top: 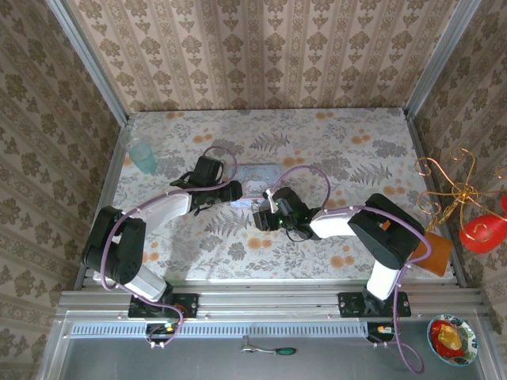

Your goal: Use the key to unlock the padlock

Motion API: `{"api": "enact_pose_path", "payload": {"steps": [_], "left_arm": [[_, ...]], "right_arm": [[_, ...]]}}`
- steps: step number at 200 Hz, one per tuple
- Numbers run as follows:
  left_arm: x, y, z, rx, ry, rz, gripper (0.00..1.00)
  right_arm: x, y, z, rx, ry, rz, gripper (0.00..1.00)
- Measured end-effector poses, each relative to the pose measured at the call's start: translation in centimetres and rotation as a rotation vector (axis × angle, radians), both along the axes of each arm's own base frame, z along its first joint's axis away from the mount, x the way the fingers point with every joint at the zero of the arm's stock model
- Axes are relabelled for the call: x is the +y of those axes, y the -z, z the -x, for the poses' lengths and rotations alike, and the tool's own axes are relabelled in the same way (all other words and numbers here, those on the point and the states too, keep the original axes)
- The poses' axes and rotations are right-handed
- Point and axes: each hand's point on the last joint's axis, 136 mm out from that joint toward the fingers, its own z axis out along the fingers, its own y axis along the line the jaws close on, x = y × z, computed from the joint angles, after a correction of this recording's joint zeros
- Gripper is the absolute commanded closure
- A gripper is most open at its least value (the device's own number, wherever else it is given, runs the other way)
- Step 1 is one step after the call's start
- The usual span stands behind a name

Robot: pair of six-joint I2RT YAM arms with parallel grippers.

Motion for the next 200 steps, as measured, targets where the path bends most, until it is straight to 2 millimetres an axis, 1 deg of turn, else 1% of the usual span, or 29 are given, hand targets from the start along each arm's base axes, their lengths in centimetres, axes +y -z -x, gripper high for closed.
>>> {"api": "enact_pose_path", "payload": {"steps": [29,44,61,74,103,138,174,200], "left_arm": [[0.0,0.1,-0.1,-0.015,-0.008,0.011,0.35],[0.0,0.2,-0.1,-0.023,-0.014,0.023,0.36],[0.1,0.2,0.0,-0.031,-0.028,0.035,0.36],[0.1,0.2,0.0,-0.039,-0.036,0.035,0.36],[0.0,0.1,0.1,-0.049,-0.054,0.026,0.38],[-0.7,0.1,0.7,-0.058,-0.073,0.014,0.39],[-2.1,0.1,2.0,-0.07,-0.08,0.024,0.39],[-2.6,0.1,2.5,-0.073,-0.089,0.04,0.4]], "right_arm": [[0.6,0.0,-0.3,-0.004,-0.006,0.003,0.67],[0.7,0.2,-0.3,-0.005,-0.008,0.013,0.78],[0.7,0.3,-0.2,-0.003,-0.004,0.02,0.88],[0.8,0.2,-0.3,-0.009,0.002,0.028,1.0],[0.1,0.1,-0.2,-0.034,0.06,0.105,1.0],[-0.8,-0.7,-0.1,-0.086,0.216,0.189,1.0],[-3.0,-0.7,-0.4,-0.081,0.414,0.218,1.0],[-3.3,-1.8,-1.2,-0.075,0.511,0.19,1.0]]}}
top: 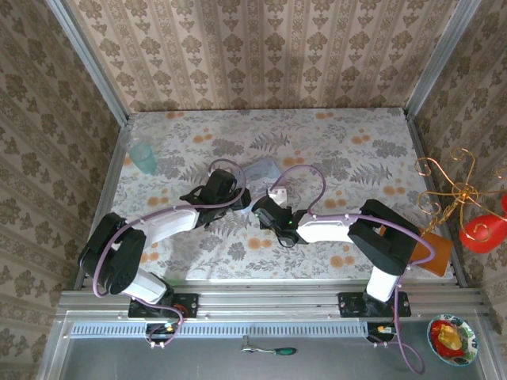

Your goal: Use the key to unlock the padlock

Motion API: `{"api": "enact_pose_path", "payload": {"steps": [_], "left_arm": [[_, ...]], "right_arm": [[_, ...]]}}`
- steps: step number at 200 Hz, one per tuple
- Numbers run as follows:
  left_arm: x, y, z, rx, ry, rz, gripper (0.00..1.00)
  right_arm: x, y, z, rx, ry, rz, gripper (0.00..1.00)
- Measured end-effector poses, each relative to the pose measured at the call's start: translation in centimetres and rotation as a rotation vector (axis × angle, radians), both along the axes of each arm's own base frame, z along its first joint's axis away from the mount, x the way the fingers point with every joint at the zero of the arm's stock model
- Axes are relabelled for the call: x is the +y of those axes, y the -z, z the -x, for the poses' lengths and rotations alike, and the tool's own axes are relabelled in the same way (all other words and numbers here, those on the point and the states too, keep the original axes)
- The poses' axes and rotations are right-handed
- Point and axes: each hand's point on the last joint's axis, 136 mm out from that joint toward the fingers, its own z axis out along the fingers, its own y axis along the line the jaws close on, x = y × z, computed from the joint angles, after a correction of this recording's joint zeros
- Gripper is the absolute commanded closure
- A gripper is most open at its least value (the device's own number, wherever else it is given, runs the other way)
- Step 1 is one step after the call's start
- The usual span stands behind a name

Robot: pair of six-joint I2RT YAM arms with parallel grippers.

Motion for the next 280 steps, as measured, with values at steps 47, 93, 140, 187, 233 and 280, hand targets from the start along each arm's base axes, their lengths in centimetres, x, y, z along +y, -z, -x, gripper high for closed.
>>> {"api": "enact_pose_path", "payload": {"steps": [47,93,140,187,233,280], "left_arm": [[0.1,-0.1,0.0,0.0,-0.018,0.007,0.4],[0.0,-0.1,0.0,0.001,-0.023,0.013,0.4],[0.4,-0.1,-0.3,-0.004,-0.037,0.001,0.39],[1.7,-0.6,-0.6,0.016,-0.029,-0.13,0.35],[0.2,-3.0,-2.6,-0.026,0.044,-0.294,0.32],[-2.5,-1.2,-5.0,-0.029,0.113,-0.429,0.31]], "right_arm": [[-0.7,-1.0,-1.0,0.044,0.154,-0.08,1.0],[-0.4,-2.6,-2.5,0.029,0.228,-0.088,1.0],[-1.7,0.4,-2.7,0.112,0.17,-0.134,1.0],[-1.8,2.0,-1.4,0.153,0.025,-0.13,1.0],[-3.3,2.0,-1.2,0.139,-0.049,-0.144,1.0],[-3.4,2.0,-1.6,0.138,-0.081,-0.196,1.0]]}}
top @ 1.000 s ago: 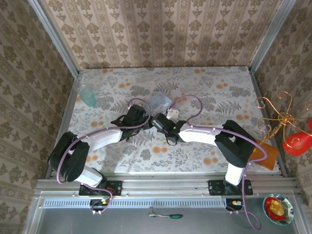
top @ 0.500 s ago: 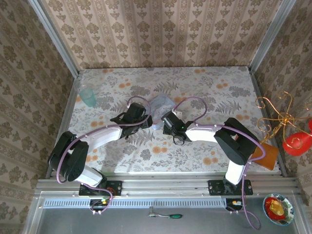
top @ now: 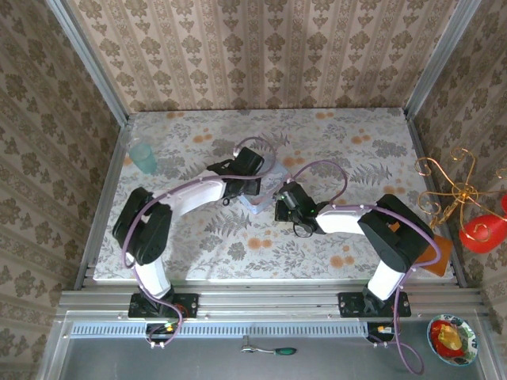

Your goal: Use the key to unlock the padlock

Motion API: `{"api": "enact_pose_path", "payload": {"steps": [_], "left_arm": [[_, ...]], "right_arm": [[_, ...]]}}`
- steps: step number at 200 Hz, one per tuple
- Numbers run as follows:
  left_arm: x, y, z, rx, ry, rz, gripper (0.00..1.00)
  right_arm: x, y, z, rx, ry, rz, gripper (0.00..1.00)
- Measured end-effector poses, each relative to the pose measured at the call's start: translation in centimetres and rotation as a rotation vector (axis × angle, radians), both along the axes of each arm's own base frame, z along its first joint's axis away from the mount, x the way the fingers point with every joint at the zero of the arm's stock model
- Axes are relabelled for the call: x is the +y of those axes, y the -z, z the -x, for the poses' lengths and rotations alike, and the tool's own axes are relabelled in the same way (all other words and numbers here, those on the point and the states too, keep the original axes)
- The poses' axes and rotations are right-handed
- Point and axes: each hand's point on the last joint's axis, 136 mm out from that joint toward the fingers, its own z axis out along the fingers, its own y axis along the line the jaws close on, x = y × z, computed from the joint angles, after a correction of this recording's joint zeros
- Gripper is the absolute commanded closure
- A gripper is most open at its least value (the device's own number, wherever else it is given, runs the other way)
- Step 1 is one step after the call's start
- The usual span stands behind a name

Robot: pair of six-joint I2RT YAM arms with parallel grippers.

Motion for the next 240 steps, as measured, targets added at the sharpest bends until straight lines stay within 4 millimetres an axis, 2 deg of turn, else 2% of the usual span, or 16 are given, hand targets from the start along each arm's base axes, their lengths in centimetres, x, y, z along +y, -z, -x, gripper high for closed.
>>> {"api": "enact_pose_path", "payload": {"steps": [62,108,161,194,240], "left_arm": [[-0.6,0.2,-0.1,-0.032,0.01,-0.006,0.32],[-0.7,0.2,0.0,-0.061,0.011,0.016,0.33],[-1.3,0.2,0.3,-0.078,0.008,0.021,0.33],[-1.5,0.3,0.5,-0.08,0.001,0.027,0.33],[-1.7,0.2,0.8,-0.095,0.006,0.04,0.35]], "right_arm": [[-0.9,-0.1,-1.0,0.009,0.013,-0.059,1.0],[-0.7,-0.4,-1.1,0.035,0.026,-0.085,1.0],[-0.4,-1.5,-1.5,0.087,0.188,-0.061,1.0],[-1.0,-1.7,-1.9,0.084,0.305,-0.048,1.0],[-1.3,-2.5,-4.1,0.073,0.416,-0.043,1.0]]}}
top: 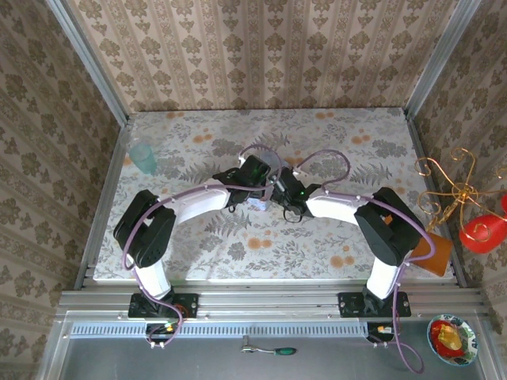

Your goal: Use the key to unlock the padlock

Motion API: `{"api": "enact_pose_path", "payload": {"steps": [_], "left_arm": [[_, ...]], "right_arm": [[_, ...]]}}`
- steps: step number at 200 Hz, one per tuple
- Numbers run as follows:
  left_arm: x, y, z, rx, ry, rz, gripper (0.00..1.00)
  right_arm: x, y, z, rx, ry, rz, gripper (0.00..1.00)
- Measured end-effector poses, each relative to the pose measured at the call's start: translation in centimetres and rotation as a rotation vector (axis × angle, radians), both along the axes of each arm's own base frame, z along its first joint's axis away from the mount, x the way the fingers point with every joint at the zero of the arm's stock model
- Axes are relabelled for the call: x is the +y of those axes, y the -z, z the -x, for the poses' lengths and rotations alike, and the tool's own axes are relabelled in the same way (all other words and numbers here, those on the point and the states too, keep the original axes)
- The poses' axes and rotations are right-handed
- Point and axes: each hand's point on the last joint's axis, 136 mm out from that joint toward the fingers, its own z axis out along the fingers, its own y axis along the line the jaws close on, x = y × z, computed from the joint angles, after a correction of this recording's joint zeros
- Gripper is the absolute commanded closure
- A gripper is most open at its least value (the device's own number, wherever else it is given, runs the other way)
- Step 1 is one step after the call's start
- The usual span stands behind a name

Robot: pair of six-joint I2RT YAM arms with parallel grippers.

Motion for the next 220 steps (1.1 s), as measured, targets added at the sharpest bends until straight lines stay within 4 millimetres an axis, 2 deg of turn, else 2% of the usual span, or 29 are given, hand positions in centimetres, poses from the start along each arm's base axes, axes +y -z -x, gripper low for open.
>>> {"api": "enact_pose_path", "payload": {"steps": [20,55,78,101,126,179,220], "left_arm": [[0.2,0.0,0.1,-0.009,-0.002,0.009,0.34],[0.3,0.0,0.2,-0.017,-0.005,0.016,0.34],[0.5,0.0,0.2,-0.019,-0.007,0.019,0.34],[0.6,0.0,0.2,-0.017,-0.007,0.023,0.34],[0.6,0.0,0.2,-0.013,-0.006,0.027,0.34],[0.7,-0.1,0.1,-0.006,-0.005,0.035,0.35],[0.7,-0.3,0.2,0.004,0.005,0.053,0.34]], "right_arm": [[-0.7,0.0,-0.6,0.004,0.036,-0.006,1.0],[-3.0,0.4,-1.6,0.016,0.097,-0.026,0.99],[-3.0,0.5,-1.6,0.028,0.075,-0.034,0.97],[-2.7,1.1,-0.8,0.041,0.043,-0.048,0.96],[-3.2,2.8,1.3,0.083,-0.011,-0.082,0.96],[-3.6,2.4,3.6,0.077,-0.096,-0.12,0.96],[-3.1,2.6,4.5,0.086,-0.153,-0.132,0.93]]}}
